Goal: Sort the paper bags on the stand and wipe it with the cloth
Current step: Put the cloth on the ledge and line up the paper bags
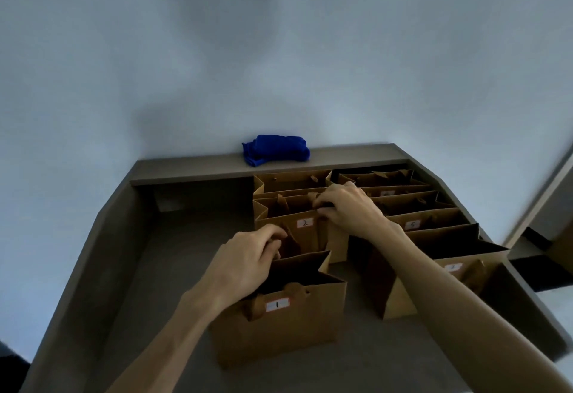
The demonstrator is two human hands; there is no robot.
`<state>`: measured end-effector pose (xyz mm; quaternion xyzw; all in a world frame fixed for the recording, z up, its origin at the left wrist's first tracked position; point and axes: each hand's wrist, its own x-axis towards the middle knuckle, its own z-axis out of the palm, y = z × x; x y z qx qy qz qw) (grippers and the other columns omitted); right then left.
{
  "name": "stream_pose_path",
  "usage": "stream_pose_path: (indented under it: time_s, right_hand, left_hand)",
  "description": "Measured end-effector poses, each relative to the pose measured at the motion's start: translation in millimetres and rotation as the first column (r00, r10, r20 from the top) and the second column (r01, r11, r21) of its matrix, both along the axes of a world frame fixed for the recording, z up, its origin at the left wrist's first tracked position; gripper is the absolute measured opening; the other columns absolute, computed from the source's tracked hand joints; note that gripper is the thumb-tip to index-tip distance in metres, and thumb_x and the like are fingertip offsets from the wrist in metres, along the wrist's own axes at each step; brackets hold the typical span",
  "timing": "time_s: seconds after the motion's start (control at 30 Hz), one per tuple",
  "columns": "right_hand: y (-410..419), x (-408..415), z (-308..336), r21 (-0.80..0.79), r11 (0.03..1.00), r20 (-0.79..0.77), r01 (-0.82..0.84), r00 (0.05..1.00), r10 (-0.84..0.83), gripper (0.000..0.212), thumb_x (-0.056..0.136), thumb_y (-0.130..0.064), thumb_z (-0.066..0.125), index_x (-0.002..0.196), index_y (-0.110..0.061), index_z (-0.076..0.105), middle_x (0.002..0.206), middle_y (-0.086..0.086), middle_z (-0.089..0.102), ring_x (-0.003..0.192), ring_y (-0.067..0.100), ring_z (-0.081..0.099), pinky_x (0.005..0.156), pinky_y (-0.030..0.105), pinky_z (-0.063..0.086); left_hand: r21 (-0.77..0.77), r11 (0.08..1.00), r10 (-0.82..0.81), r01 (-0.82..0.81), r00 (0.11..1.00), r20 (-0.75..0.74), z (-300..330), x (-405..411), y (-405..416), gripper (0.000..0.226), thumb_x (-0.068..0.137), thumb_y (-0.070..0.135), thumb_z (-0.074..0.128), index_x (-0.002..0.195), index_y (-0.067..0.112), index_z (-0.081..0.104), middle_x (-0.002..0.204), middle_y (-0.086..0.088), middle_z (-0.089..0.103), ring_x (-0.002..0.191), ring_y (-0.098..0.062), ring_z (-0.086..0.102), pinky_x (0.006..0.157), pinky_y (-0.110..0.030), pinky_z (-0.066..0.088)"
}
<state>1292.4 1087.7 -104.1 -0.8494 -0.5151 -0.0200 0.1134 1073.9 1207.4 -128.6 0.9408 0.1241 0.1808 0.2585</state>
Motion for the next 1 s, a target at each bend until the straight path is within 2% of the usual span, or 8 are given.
stream_pose_path:
  time_s: [0.07,0.27,0.43,0.53,0.67,0.73,0.83,1.0]
  right_hand:
    - [-1,0,0,-0.008,1.0,0.006,-0.019,1.0,0.019,0.025,0.099,-0.031,0.054,0.121,-0.028,0.065,0.13,-0.002,0.059,0.123,0.022,0.043,0.099,0.038,0.038]
    - [-11,-8,-7,0.185,0.976,0.04,-0.114,0.993,0.109,0.019,0.099,-0.027,0.054,0.11,-0.028,0.069,0.111,-0.008,0.067,0.102,0.004,0.053,0.08,0.022,0.04]
    - [-16,-21,-9,0.146,0.962,0.005,-0.231,0.973,0.233,0.019,0.098,-0.023,0.055,0.112,-0.029,0.068,0.11,-0.01,0.064,0.105,0.004,0.053,0.087,0.026,0.047]
    - [-17,-27,-11,0.146,0.934,-0.058,-0.325,0.94,0.336,0.021,0.097,-0.018,0.057,0.112,-0.027,0.068,0.108,-0.013,0.063,0.1,-0.003,0.051,0.087,0.019,0.047]
    - [-14,-27,-1,0.13,0.917,-0.164,-0.378,0.903,0.396,0.02,0.097,-0.018,0.058,0.112,-0.025,0.069,0.104,-0.023,0.058,0.096,-0.013,0.054,0.086,0.009,0.045]
    - [-5,-19,6,0.189,0.923,-0.169,-0.334,0.915,0.366,0.02,0.098,-0.021,0.057,0.113,-0.024,0.068,0.106,-0.024,0.057,0.096,-0.019,0.052,0.086,0.006,0.042]
    - [13,8,11,0.269,0.947,-0.15,-0.177,0.963,0.223,0.02,0.098,-0.023,0.056,0.114,-0.024,0.067,0.111,-0.013,0.063,0.099,-0.005,0.057,0.091,0.018,0.048]
    - [36,49,7,0.154,0.988,-0.099,-0.011,0.995,0.026,0.026,0.098,-0.023,0.057,0.123,-0.022,0.065,0.124,0.0,0.064,0.111,0.014,0.059,0.096,0.034,0.05]
  left_hand:
    - [-0.018,1.0,-0.005,0.006,1.0,0.016,-1,-4,1,0.027,0.098,0.026,0.047,0.124,0.029,0.053,0.097,0.017,0.063,0.088,0.006,0.062,0.078,-0.014,0.053]
    - [-0.016,1.0,0.006,-0.004,0.997,0.08,-1,-12,2,0.025,0.097,0.022,0.048,0.121,0.026,0.057,0.097,0.02,0.06,0.089,0.008,0.06,0.078,-0.007,0.047]
    - [0.082,0.996,0.01,-0.023,0.988,0.154,-1,-7,-1,0.026,0.096,0.028,0.051,0.122,0.028,0.057,0.115,0.019,0.051,0.109,0.003,0.046,0.091,-0.015,0.043]
    - [0.207,0.976,0.037,-0.068,0.988,0.151,-5,-2,4,0.033,0.093,0.04,0.044,0.123,0.03,0.055,0.121,0.013,0.055,0.115,-0.003,0.042,0.095,-0.019,0.035]
    - [0.226,0.971,0.066,-0.08,0.995,0.069,-7,1,6,0.028,0.097,0.034,0.046,0.123,0.03,0.055,0.122,0.011,0.059,0.116,-0.006,0.049,0.102,-0.025,0.032]
    - [0.242,0.969,0.035,-0.039,0.999,0.021,-7,1,4,0.025,0.099,0.035,0.042,0.12,0.033,0.055,0.119,0.015,0.06,0.112,-0.001,0.05,0.106,-0.025,0.029]
    - [0.258,0.966,0.014,-0.012,1.0,-0.006,-6,1,2,0.027,0.1,0.037,0.035,0.118,0.034,0.055,0.116,0.016,0.061,0.11,0.001,0.051,0.102,-0.019,0.023]
    - [0.249,0.969,0.005,-0.001,1.0,-0.016,-5,-1,0,0.027,0.101,0.033,0.035,0.119,0.032,0.056,0.119,0.015,0.061,0.112,0.002,0.051,0.102,-0.015,0.02]
